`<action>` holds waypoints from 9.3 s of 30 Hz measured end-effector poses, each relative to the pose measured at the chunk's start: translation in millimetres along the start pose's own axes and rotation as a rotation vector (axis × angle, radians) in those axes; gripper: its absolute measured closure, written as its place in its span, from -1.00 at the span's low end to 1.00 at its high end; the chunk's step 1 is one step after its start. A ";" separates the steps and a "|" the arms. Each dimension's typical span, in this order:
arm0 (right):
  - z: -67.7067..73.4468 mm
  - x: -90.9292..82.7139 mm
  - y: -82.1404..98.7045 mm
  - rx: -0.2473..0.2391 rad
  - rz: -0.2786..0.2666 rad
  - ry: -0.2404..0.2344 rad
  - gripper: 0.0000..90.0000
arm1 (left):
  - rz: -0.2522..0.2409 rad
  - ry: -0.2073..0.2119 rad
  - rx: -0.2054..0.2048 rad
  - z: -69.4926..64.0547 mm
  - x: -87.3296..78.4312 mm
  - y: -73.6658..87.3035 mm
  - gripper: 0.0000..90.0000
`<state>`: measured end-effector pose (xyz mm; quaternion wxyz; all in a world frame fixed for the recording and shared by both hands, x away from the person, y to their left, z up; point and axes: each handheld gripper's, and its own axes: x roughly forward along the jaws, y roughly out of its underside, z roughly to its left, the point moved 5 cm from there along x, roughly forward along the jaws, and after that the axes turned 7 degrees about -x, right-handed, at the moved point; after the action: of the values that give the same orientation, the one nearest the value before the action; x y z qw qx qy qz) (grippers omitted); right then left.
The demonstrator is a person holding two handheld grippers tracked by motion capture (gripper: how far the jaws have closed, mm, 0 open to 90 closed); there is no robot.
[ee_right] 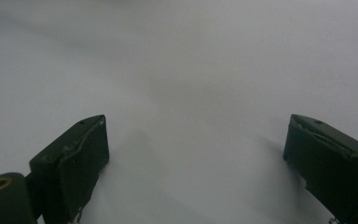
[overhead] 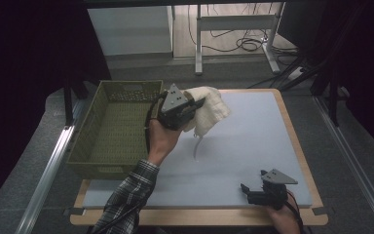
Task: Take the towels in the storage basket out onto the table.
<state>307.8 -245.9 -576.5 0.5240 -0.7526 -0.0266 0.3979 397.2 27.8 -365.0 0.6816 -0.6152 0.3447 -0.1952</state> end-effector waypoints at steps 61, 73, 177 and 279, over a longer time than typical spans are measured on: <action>0.0 0.2 0.0 -0.006 0.000 0.002 -0.85 | 0.223 0.098 -0.147 -45.9 55.6 146.7 -0.07; 1.1 0.2 -0.1 -0.008 0.004 0.011 -0.86 | 0.346 0.107 -0.169 -47.1 51.7 190.4 0.35; -68.5 -19.7 -56.6 -0.007 0.056 0.009 0.20 | 0.397 -0.165 -0.218 -18.4 20.5 170.7 -0.07; -75.6 95.7 -100.6 -0.095 0.188 0.068 0.96 | 0.503 -0.354 -0.206 36.3 69.5 196.4 0.23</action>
<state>458.3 -215.0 -539.5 0.4485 -0.7889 0.0430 0.4179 439.6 38.2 -571.9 0.6920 -0.6008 0.3800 0.1255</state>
